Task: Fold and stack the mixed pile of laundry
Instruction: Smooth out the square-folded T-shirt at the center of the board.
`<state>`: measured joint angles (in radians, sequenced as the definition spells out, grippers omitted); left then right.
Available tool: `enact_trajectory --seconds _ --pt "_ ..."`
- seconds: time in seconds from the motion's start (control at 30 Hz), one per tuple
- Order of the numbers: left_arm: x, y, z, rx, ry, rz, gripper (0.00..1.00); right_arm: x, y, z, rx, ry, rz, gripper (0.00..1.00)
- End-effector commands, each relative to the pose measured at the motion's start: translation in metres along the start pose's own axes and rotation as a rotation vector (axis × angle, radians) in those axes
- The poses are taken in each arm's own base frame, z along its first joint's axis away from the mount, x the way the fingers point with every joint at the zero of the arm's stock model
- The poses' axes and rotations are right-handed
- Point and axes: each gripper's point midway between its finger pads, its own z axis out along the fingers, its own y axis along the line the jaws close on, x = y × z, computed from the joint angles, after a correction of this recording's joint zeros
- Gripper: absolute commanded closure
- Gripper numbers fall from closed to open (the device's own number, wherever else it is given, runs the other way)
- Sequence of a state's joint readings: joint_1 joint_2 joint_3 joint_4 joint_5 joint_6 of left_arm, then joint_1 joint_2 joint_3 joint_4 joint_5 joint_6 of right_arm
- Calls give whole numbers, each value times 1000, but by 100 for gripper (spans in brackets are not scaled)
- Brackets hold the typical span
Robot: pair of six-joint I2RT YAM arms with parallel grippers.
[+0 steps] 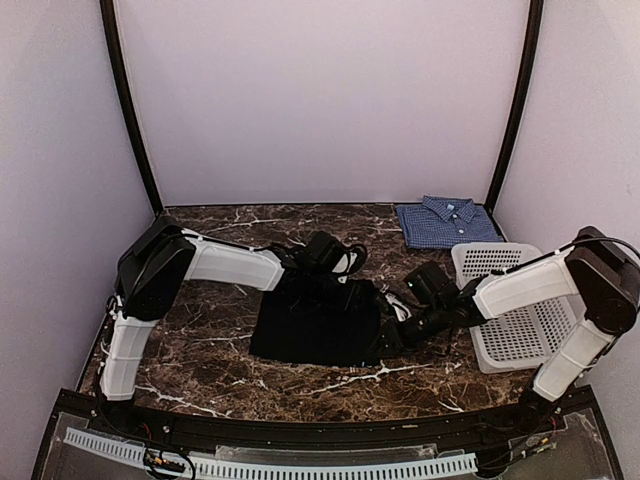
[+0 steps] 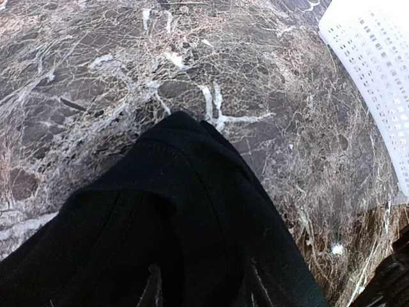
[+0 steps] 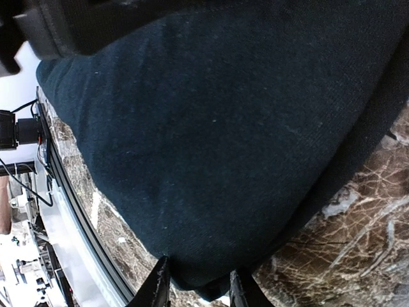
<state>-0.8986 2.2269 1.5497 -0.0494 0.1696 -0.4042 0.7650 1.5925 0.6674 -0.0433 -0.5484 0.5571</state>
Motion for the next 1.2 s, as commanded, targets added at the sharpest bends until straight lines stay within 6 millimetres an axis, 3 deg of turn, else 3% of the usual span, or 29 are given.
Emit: enact_trajectory --seconds 0.0,0.2,0.63,1.03,1.17 --pt "14 12 7 -22 45 -24 56 -5 5 8 -33 -6 -20 71" --pt "16 19 7 -28 50 -41 57 0 18 11 -126 4 -33 76" --pt "19 35 7 -35 59 -88 62 45 0 7 -135 53 3 100" --pt "23 36 8 -27 67 -92 63 21 4 -3 -66 -20 -26 100" --pt "24 35 9 -24 69 -94 63 12 1 -7 -12 -39 -31 94"
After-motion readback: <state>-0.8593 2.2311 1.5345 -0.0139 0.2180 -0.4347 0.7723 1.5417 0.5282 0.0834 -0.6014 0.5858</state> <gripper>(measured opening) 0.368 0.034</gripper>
